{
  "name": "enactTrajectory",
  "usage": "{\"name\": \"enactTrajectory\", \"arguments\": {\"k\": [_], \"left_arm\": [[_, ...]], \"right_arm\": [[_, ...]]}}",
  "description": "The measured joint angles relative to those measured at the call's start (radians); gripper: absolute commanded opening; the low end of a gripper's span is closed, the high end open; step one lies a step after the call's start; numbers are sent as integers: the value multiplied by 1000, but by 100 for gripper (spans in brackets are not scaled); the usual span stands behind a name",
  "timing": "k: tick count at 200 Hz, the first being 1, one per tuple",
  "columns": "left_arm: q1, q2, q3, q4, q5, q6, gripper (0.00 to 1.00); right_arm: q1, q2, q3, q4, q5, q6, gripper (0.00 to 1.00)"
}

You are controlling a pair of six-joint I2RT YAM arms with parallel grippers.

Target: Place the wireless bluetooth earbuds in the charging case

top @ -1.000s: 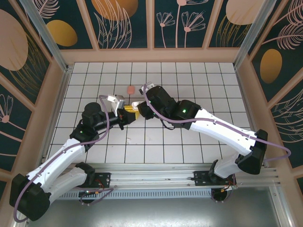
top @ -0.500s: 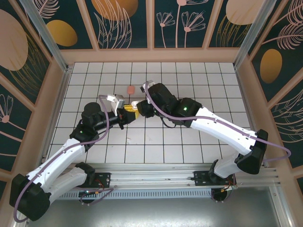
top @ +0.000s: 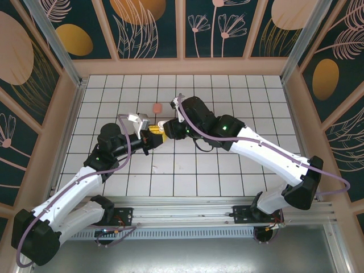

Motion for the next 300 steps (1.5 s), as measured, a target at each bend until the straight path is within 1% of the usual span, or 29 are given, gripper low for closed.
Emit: {"name": "enactTrajectory", "arguments": {"k": [70, 103, 135, 190, 255, 300], "left_arm": [[0, -3, 0, 15, 0, -3, 0], [0, -5, 0, 16, 0, -4, 0], [0, -12, 0, 18, 0, -7, 0], [0, -16, -1, 54, 0, 3, 0], [0, 10, -16, 167, 0, 76, 0], [0, 39, -16, 179, 0, 96, 0]], "right_arm": [[-35, -49, 0, 2, -77, 37, 48], [-40, -56, 0, 4, -82, 57, 48], [-77, -76, 0, 11, -96, 92, 46], [-169, -174, -24, 68, -159, 137, 38], [-190, -179, -24, 64, -218, 119, 37], [-189, -143, -24, 53, -262, 88, 37]]}}
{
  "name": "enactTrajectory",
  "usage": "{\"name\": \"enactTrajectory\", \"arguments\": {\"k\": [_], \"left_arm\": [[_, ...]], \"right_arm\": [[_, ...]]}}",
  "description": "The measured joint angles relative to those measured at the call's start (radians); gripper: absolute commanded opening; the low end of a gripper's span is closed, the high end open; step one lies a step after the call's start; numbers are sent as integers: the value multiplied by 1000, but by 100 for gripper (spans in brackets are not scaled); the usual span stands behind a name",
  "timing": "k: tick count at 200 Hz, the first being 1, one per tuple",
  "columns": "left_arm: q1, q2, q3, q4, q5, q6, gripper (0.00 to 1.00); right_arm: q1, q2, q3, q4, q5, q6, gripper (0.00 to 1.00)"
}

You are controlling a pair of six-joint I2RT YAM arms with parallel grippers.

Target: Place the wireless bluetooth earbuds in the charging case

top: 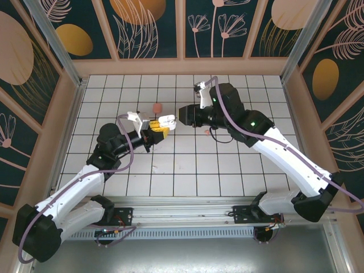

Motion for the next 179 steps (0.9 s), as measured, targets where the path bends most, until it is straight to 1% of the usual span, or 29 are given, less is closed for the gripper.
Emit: {"name": "enactTrajectory", "arguments": {"k": [25, 68, 91, 117, 146, 179], "left_arm": [[0, 0, 0, 1, 0, 3, 0], [0, -1, 1, -1, -1, 6, 0], [0, -5, 19, -20, -8, 31, 0], [0, -16, 28, -23, -25, 34, 0], [0, -20, 9, -23, -43, 14, 0], [0, -40, -6, -16, -68, 5, 0]], "right_arm": [[0, 22, 0, -11, -4, -14, 36], [0, 24, -2, -11, -7, -14, 30], [11, 24, -8, -3, -16, -14, 28], [33, 24, -66, 35, -19, -12, 26], [42, 23, -112, 53, -16, -2, 25], [47, -27, -176, 53, 35, 31, 25]]}}
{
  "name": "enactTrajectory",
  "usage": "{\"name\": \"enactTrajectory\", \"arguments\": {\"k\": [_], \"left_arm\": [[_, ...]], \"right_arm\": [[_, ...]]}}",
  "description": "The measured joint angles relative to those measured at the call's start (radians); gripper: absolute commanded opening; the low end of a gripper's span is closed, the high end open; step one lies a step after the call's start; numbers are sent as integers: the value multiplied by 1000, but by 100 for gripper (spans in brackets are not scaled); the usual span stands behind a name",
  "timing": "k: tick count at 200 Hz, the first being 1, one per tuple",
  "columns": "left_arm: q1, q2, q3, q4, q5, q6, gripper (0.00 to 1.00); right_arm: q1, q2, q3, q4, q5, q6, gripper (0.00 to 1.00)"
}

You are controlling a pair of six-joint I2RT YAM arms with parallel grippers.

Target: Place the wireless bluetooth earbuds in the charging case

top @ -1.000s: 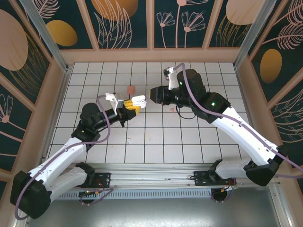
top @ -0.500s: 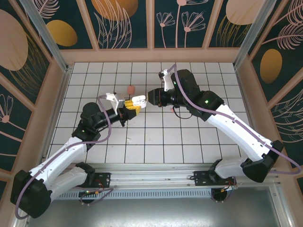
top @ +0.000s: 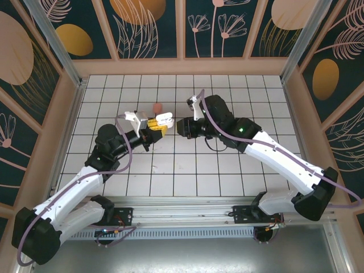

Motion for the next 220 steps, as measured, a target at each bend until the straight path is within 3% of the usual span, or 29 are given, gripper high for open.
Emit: {"name": "enactTrajectory", "arguments": {"k": [46, 72, 132, 169, 220], "left_arm": [[0, -111, -10, -90, -71, 19, 0], [0, -193, -14, -173, -113, 38, 0], [0, -349, -57, -299, -177, 45, 0], [0, -404, -71, -342, -203, 37, 0], [0, -493, -71, -426, -250, 37, 0]], "right_arm": [[-45, -203, -163, 46, 85, 90, 20], [-60, -201, -265, 102, 95, 153, 19], [-21, 186, -431, 323, -53, 327, 21], [89, 463, -241, 286, -82, 372, 32], [171, 655, -48, 274, -128, 409, 38]]}}
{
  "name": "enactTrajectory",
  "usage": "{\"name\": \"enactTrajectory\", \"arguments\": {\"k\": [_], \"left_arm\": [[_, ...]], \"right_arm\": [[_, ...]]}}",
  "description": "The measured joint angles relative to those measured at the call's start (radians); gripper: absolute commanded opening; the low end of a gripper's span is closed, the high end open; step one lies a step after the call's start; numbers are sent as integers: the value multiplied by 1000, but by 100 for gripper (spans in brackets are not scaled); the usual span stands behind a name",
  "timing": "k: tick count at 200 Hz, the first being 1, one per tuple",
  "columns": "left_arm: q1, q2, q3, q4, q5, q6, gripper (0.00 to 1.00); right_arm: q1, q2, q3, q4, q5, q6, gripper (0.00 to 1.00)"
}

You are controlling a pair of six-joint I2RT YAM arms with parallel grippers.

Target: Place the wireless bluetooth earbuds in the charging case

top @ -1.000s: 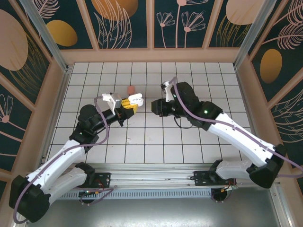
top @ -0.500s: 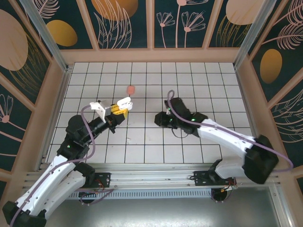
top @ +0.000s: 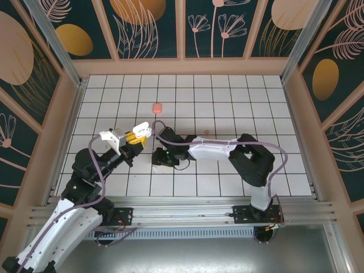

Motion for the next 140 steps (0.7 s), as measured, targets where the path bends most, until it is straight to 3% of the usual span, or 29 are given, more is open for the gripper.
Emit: {"name": "enactTrajectory", "arguments": {"k": [37, 140], "left_arm": [[0, -55, 5, -45, -33, 1, 0], [0, -82, 21, -100, -53, 8, 0]], "right_arm": [[23, 82, 89, -44, -11, 16, 38], [39, 118, 229, -233, 72, 21, 38]]}}
